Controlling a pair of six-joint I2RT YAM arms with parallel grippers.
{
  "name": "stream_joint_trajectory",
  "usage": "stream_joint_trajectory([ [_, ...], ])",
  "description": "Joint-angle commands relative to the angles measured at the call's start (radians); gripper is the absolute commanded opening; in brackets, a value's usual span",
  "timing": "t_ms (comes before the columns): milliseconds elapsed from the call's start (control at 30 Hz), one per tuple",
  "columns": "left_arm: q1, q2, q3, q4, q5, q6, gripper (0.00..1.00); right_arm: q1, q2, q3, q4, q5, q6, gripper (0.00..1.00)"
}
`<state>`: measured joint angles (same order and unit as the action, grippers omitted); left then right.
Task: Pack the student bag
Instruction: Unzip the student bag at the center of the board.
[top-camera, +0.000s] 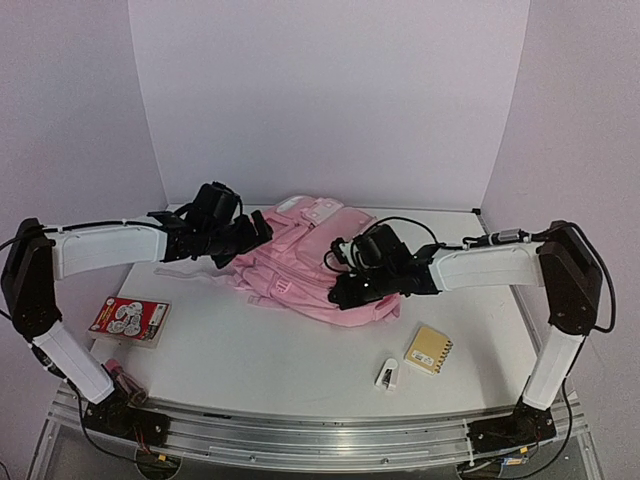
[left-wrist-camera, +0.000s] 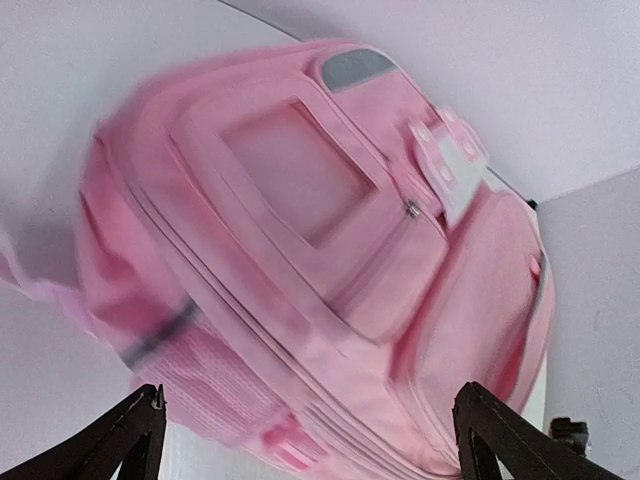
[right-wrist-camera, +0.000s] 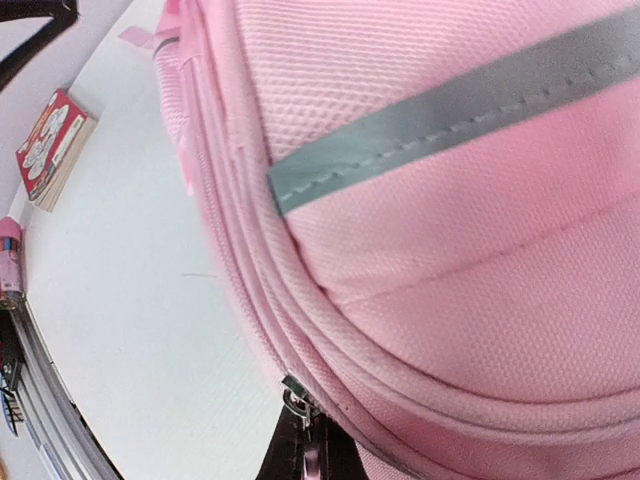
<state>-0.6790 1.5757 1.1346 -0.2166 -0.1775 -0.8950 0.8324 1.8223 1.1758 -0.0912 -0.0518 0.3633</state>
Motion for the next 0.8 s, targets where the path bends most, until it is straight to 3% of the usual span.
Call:
stream_joint_trajectory([
  [0, 0.153, 0.092, 0.088, -0.096, 0.109, 0.070, 1.00, -0.103, -0.041, -0.040, -0.024, 0.072, -0.010, 0.00],
  [167, 0.240, 0.198, 0.137, -0.002, 0.292, 0.133, 1.00, -0.183, -0.043, -0.048, -0.068, 0.064, -0.049, 0.00],
  [400, 0.258, 0.339, 0.208, 0.111, 0.417, 0.157, 0.97, -0.217, -0.045, 0.007, -0.142, 0.099, -0.130, 0.00],
  [433, 0.262, 0.359, 0.213, 0.130, 0.435, 0.153, 0.91, -0.218, -0.044, 0.014, -0.148, 0.095, -0.139, 0.00],
  [500, 0.269, 0.385, 0.219, 0.165, 0.475, 0.147, 0.69, -0.218, -0.038, 0.028, -0.160, 0.093, -0.146, 0.00],
  [600, 0.273, 0.406, 0.219, 0.195, 0.509, 0.133, 0.20, -0.222, -0.028, 0.069, -0.211, 0.113, -0.145, 0.00],
  [633, 0.273, 0.404, 0.216, 0.196, 0.516, 0.129, 0.08, -0.222, -0.022, 0.094, -0.243, 0.113, -0.139, 0.00],
  [667, 0.273, 0.394, 0.201, 0.202, 0.519, 0.119, 0.02, -0.222, -0.017, 0.120, -0.276, 0.100, -0.129, 0.00],
  [767, 0.271, 0.323, 0.092, 0.298, 0.528, 0.063, 0.00, -0.220, -0.005, 0.184, -0.332, 0.013, -0.076, 0.00],
])
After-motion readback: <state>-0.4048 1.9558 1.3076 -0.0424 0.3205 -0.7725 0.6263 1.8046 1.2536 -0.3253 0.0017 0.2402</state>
